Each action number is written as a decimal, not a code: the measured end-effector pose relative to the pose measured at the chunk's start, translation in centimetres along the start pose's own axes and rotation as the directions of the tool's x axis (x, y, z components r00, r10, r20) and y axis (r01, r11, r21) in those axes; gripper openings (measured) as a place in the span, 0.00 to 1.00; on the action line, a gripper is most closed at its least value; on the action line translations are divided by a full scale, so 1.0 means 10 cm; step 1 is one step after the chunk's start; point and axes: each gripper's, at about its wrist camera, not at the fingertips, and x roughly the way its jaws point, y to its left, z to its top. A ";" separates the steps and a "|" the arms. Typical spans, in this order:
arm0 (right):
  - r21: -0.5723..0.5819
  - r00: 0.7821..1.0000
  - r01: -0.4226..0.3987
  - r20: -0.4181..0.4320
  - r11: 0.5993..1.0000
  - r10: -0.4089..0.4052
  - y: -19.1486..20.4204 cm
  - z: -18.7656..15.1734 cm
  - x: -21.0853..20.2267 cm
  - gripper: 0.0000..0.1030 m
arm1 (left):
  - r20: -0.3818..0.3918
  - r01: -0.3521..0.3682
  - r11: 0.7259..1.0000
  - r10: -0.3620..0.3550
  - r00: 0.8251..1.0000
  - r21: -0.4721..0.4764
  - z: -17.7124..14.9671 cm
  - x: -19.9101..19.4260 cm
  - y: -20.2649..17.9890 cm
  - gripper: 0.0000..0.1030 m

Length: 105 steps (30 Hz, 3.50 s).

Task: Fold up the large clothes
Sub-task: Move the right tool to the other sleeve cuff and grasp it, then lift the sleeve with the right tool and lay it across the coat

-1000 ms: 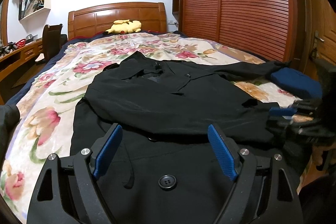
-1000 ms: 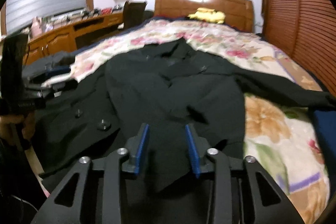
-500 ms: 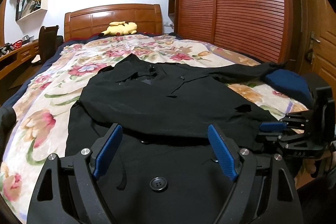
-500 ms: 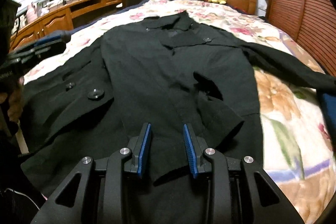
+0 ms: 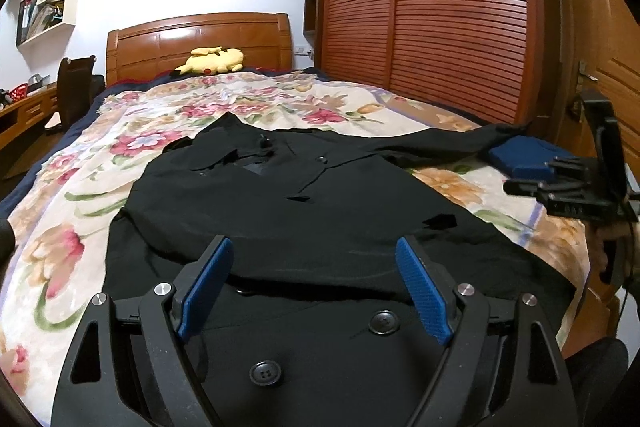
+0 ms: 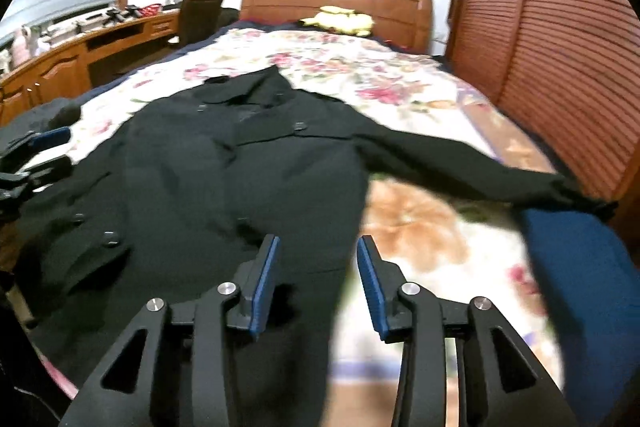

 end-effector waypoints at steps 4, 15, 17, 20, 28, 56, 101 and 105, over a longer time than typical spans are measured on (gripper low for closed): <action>0.047 0.998 0.055 -0.026 0.997 -0.054 -0.27 0.05 0.01 0.45 | 0.005 0.010 1.000 -0.010 1.000 -0.002 0.02 0.03 -0.03 0.82; 0.146 0.974 0.227 -0.050 0.963 -0.222 -0.86 0.25 0.25 0.48 | 0.025 0.017 1.000 -0.017 1.000 0.002 0.05 0.04 -0.06 0.86; 0.162 0.969 0.248 -0.057 0.955 -0.242 -0.95 0.30 0.29 0.48 | 0.015 0.018 1.000 -0.018 1.000 0.005 0.05 0.07 -0.07 0.89; 0.197 0.962 0.274 -0.061 0.941 -0.267 -1.15 0.40 0.35 0.61 | 0.010 0.016 1.000 -0.016 1.000 0.001 0.04 0.09 -0.06 1.00; 0.293 0.934 0.357 -0.116 0.887 -0.338 -1.60 0.66 0.56 0.64 | 0.007 0.001 1.000 -0.001 1.000 0.009 0.04 0.10 -0.06 1.00; 0.462 0.841 0.538 -0.348 0.705 -0.413 -2.43 0.71 1.26 0.63 | -0.053 -0.005 1.000 0.005 0.999 0.012 -0.01 0.29 -0.02 1.00; -0.199 0.982 -0.103 0.135 0.975 0.131 0.78 1.27 -0.34 0.03 | -0.016 -0.080 0.995 0.079 0.997 -0.058 -0.09 -0.16 0.54 1.00; -0.214 0.972 -0.179 0.111 0.960 0.206 0.86 1.10 -0.39 0.03 | -0.004 -0.098 0.993 0.098 0.995 -0.060 -0.12 -0.26 0.62 1.00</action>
